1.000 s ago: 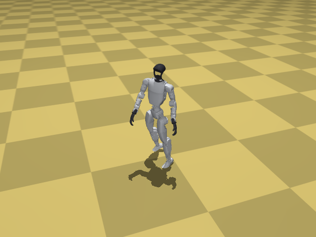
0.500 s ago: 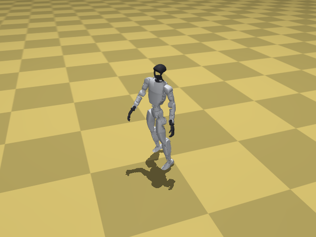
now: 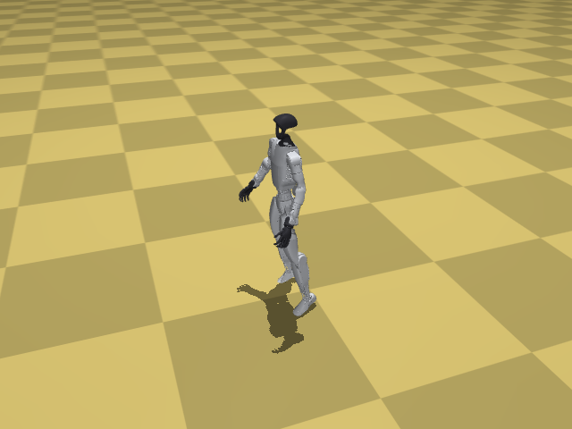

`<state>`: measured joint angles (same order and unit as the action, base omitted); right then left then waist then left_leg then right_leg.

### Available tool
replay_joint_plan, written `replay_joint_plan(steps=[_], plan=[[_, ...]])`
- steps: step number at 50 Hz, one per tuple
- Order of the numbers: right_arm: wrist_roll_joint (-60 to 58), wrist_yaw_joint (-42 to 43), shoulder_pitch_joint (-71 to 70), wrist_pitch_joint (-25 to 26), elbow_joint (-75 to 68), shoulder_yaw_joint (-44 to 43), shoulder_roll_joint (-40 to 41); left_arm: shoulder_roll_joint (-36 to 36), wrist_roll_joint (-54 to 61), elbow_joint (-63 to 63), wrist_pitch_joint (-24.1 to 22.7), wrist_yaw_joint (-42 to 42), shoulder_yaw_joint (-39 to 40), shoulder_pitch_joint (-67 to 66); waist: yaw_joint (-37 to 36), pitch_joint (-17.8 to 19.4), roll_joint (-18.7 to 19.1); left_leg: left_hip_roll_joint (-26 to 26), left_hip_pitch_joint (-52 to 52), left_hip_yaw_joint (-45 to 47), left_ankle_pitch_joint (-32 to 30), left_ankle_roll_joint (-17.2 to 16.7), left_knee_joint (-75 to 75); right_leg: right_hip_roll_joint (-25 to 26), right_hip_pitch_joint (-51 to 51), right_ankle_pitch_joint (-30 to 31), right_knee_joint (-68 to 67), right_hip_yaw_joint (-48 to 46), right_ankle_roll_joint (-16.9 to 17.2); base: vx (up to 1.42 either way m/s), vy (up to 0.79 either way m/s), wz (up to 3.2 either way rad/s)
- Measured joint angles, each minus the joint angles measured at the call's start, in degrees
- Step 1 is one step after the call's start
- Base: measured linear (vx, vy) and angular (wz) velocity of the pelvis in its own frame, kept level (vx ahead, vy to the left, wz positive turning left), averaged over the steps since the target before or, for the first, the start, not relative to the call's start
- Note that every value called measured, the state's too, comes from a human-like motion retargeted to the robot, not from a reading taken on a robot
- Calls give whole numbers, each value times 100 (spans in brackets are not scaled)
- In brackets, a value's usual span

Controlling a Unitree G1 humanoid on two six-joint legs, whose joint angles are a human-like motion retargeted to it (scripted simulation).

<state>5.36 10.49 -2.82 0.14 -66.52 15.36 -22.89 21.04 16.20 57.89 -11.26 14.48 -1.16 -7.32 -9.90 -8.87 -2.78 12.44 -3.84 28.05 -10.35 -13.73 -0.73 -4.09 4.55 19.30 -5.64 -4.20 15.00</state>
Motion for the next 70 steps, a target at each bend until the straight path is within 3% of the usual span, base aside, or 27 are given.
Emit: replay_joint_plan(steps=[7,17,21,29,32,40,47,51,55,60,70], plan=[[306,21,220,19,-109,-275,-88,-34,66,-44,26,-23,-311,286,300,169,42,-20,-68,480,273,164,94,33,-7,-737,20,207,0,-7,-17,-38],[482,102,122,45,-152,-65,23,-159,-162,226,227,17,-871,1234,529,528,-65,-234,-9,1457,1908,744,304,7,172,-2437,30,301,0,-13,-14,-39],[395,57,10,36,-137,-86,107,-239,-404,16,190,-159,-1084,1424,615,737,-2,-197,67,1326,2186,804,337,142,150,-2451,226,351,0,-13,-16,-29],[286,-75,-51,-28,159,-98,203,-322,-662,-691,-97,-373,-1142,1617,501,1273,17,-357,297,29,2859,293,300,415,128,-2112,432,436,0,-12,-14,-24],[121,-54,-101,-25,124,35,195,-335,-696,-754,-142,-339,-1122,1621,417,1376,37,-458,306,-262,2764,255,172,413,118,-2073,502,502,0,-7,11,-27],[-36,165,-416,-47,145,152,173,-254,-572,-353,-66,-200,-1007,1285,586,1483,109,-492,204,-151,1776,257,-193,365,99,-1930,668,758,0,-4,21,-22],[168,260,-573,-120,740,434,221,-46,-587,388,174,-93,-1039,1018,747,1585,-47,-720,157,157,1871,285,-227,10,257,-2193,516,660,0,-6,27,-36],[89,236,-514,-117,937,596,224,71,-643,515,249,-39,-1007,885,674,1514,-153,-913,214,357,1977,413,-180,-462,373,-2418,320,-172,-36,-2,25,-44],[-4,209,-379,-94,926,617,241,156,-573,407,218,18,-887,816,566,1419,-202,-936,240,487,1994,401,-201,-669,403,-2228,257,-835,-62,1,3,-23],[16,171,-161,-52,719,534,288,178,-403,227,139,18,-807,857,491,1324,-242,-915,249,553,1967,360,-255,-635,414,-1876,386,-819,0,3,-8,-9],[185,68,-1,-20,311,486,294,-20,-284,294,161,-5,-930,1164,715,1180,-149,-873,184,685,2056,441,-181,-606,379,-2022,415,-698,0,7,-8,-11]])
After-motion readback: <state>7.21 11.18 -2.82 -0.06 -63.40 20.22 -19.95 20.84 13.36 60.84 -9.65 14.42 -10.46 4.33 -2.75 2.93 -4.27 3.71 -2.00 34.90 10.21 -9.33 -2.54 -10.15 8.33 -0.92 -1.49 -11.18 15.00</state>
